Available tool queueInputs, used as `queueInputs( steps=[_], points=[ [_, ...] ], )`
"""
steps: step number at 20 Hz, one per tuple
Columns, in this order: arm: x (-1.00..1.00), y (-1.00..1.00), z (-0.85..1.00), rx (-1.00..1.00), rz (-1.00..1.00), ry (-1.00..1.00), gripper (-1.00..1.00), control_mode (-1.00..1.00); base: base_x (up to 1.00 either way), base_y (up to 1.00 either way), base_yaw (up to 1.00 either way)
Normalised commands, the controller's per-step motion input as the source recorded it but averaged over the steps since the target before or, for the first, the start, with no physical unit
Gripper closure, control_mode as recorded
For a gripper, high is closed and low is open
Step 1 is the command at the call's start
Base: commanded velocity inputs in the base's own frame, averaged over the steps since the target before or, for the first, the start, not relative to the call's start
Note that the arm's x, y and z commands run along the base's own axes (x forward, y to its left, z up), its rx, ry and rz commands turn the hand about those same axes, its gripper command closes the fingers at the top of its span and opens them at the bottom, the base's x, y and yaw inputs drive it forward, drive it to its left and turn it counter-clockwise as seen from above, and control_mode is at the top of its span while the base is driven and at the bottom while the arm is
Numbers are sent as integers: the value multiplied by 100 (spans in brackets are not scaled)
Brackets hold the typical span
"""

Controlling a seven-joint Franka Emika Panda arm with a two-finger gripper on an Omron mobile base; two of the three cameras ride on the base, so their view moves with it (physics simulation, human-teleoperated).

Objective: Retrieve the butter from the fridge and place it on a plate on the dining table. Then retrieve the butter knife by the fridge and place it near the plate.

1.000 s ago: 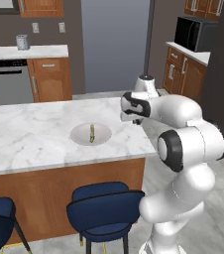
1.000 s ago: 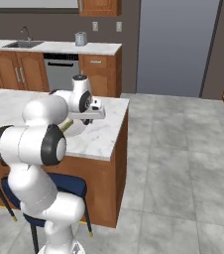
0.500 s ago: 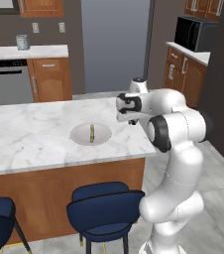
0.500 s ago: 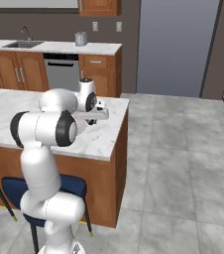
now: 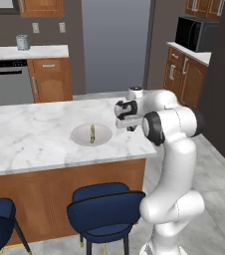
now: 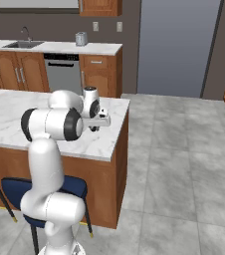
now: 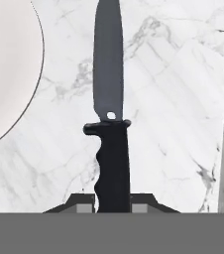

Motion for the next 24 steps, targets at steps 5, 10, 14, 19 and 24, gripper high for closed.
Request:
queueInputs(
  steps=[5,10,14,19,24],
  points=[
    [26,0,-45,0,0,0,100,-100,0,0,0],
    [34,0,-42,0,0,0,100,-100,0,0,0],
    [19,0,-24,0,0,0,100,-100,0,0,0],
    [24,4,-24,0,0,0,100,-100,0,0,0],
    [19,12,-22,0,0,0,100,-100,0,0,0]
  ],
)
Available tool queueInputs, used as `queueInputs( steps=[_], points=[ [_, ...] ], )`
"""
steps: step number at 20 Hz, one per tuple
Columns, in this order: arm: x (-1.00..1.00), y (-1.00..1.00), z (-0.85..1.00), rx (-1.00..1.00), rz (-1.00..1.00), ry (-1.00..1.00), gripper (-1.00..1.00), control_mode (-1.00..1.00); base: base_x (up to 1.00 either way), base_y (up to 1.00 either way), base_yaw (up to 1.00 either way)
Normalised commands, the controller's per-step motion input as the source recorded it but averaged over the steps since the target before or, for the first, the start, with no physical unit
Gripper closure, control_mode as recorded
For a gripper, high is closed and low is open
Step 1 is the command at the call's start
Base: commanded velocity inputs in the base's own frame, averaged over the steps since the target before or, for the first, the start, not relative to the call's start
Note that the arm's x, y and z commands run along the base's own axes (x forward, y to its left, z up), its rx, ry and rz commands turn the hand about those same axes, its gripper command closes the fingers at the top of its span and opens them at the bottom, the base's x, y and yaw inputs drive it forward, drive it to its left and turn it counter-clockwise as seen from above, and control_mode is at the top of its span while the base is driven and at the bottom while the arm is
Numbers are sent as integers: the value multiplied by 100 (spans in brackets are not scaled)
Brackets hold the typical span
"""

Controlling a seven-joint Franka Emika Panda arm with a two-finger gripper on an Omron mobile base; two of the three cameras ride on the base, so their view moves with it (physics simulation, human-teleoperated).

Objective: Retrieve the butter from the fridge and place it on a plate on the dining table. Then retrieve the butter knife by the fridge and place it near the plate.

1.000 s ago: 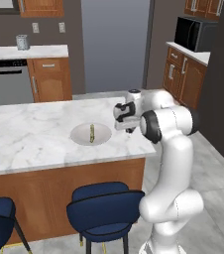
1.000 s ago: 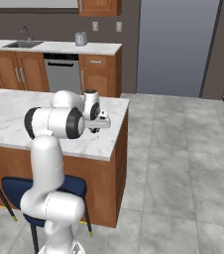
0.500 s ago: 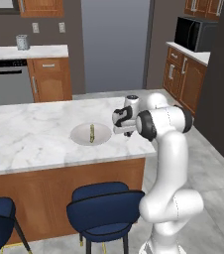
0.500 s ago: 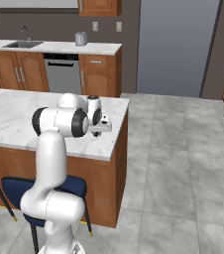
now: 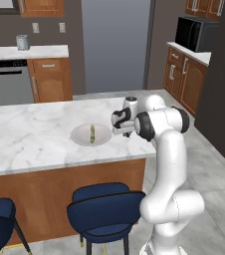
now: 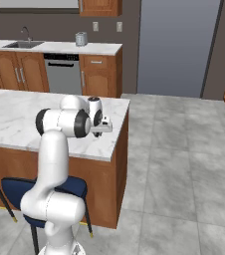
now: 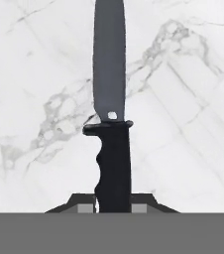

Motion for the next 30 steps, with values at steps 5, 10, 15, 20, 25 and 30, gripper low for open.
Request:
queueInputs(
  steps=[5,10,15,20,25,30],
  points=[
    [11,7,-15,0,0,0,-100,-100,0,0,0],
    [7,0,-2,0,0,0,-100,-100,0,0,0],
    [0,0,3,-1,0,10,-100,-100,0,0,0],
    [-30,-13,57,-1,0,3,-100,-100,0,0,0],
    [-89,-5,100,0,-1,0,-100,-100,0,0,0],
    [-100,1,76,0,6,-8,-100,-100,0,0,0]
  ],
)
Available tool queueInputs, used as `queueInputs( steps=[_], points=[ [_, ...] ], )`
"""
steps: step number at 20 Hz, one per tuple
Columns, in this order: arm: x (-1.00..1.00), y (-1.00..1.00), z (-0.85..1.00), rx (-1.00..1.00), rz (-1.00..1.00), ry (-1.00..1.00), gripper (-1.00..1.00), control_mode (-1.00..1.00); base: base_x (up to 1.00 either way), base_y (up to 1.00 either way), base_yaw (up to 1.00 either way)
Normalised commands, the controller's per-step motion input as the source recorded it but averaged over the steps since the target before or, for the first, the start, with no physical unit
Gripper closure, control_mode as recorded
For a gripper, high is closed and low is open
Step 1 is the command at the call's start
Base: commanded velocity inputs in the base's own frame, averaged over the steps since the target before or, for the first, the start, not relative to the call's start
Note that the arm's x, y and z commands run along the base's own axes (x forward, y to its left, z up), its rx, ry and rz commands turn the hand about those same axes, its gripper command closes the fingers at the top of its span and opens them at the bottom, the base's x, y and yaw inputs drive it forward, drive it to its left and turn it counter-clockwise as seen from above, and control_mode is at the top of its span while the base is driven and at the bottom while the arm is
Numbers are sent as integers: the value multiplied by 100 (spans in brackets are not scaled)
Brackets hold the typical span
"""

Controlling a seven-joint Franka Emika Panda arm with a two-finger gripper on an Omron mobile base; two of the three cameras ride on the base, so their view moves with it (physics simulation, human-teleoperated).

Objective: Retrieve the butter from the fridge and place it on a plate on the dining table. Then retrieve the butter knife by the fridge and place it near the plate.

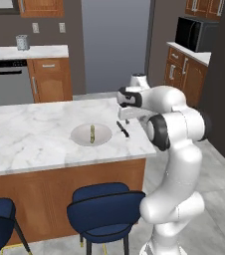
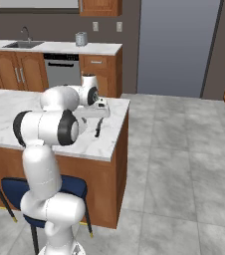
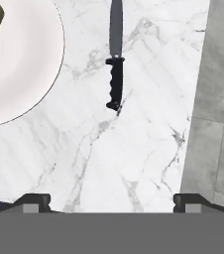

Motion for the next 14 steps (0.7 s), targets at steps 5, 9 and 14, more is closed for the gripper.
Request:
queueInputs(
  steps=[5,9,14],
  points=[
    [-100,0,52,0,9,-9,-100,-100,0,0,0],
    [-100,17,35,-3,12,-2,-100,-100,0,0,0],
    [-100,46,23,-3,9,-2,-100,-100,0,0,0]
  ],
)
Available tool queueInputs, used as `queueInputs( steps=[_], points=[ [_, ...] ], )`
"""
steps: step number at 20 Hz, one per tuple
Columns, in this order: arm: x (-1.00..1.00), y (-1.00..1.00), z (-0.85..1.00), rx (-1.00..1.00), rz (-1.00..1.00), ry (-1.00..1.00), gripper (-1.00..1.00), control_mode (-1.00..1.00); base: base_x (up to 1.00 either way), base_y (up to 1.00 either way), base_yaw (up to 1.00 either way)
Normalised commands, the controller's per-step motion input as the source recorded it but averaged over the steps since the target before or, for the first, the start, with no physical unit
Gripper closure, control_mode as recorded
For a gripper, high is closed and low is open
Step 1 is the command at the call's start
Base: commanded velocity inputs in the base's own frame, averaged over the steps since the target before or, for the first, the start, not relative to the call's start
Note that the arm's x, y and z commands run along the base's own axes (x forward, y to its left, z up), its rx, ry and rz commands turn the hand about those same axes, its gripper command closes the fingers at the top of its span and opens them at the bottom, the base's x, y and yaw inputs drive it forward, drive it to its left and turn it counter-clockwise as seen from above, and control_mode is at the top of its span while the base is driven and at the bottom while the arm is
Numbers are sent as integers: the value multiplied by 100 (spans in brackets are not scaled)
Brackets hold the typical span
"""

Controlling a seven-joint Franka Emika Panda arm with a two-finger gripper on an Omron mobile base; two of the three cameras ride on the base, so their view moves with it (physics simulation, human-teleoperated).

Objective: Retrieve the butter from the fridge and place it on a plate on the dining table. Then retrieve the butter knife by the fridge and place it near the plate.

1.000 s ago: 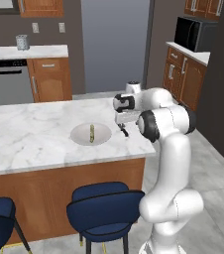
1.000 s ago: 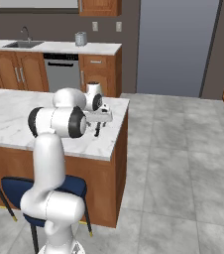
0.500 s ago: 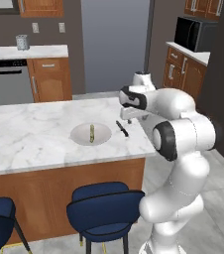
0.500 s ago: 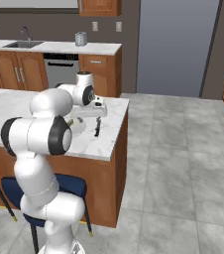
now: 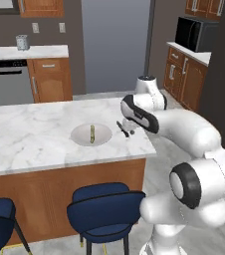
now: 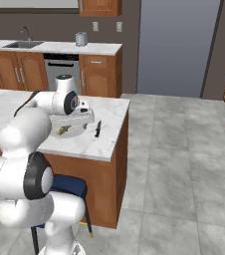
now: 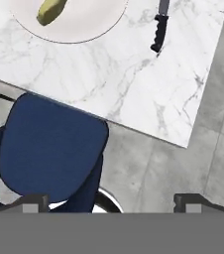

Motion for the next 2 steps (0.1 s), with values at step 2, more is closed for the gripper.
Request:
queueInputs(
  steps=[2],
  points=[
    [-100,59,18,0,7,-3,-100,-100,0,0,0]
  ],
)
